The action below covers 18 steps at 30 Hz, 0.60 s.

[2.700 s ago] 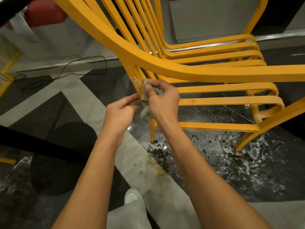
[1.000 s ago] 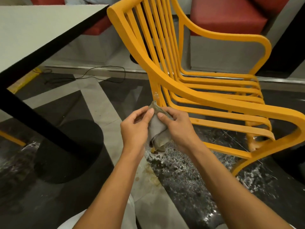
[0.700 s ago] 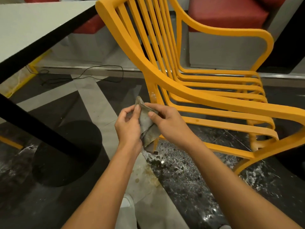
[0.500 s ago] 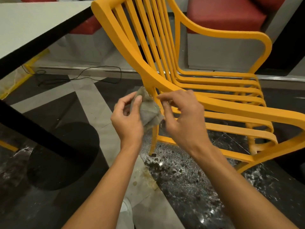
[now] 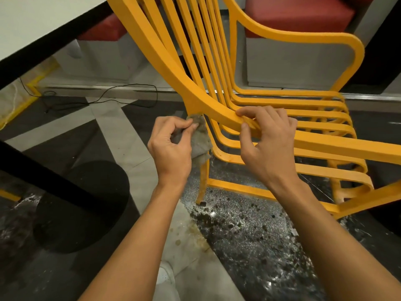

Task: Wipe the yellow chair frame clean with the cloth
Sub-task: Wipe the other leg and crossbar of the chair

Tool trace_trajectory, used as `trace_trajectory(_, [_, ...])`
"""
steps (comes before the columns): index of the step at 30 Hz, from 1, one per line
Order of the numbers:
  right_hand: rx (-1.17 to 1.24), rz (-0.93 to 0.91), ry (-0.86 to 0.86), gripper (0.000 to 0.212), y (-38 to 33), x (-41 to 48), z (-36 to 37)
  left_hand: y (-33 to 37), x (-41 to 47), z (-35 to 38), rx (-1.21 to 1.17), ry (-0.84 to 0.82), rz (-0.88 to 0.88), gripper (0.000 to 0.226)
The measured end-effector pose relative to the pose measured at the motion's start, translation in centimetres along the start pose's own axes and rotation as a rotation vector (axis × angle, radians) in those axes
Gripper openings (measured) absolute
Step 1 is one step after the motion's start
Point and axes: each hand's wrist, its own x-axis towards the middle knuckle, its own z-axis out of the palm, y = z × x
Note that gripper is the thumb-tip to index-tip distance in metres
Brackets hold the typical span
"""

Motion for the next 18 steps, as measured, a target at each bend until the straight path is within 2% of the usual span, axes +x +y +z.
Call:
trace_trajectory(3, [0.008,0.001,0.006,0.022,0.0,-0.1,0.1,0.1,0.1,-0.5,0.017,-0.041,0.021,0.005])
trace_trajectory(7, [0.005,0.007,0.006,0.021,0.0,-0.1,0.3,0.7,1.1,-0.2,-0.068,0.06,0.019,0.004])
trace_trajectory(13, [0.022,0.009,0.01,0.021,0.1,-0.2,0.2,-0.3,0.1,-0.2,0.06,-0.05,0.033,0.01])
trace_trajectory(18, [0.008,0.004,0.012,0.021,0.0,-0.1,0.4,0.3,1.3,0.1,-0.05,0.033,0.048,0.007])
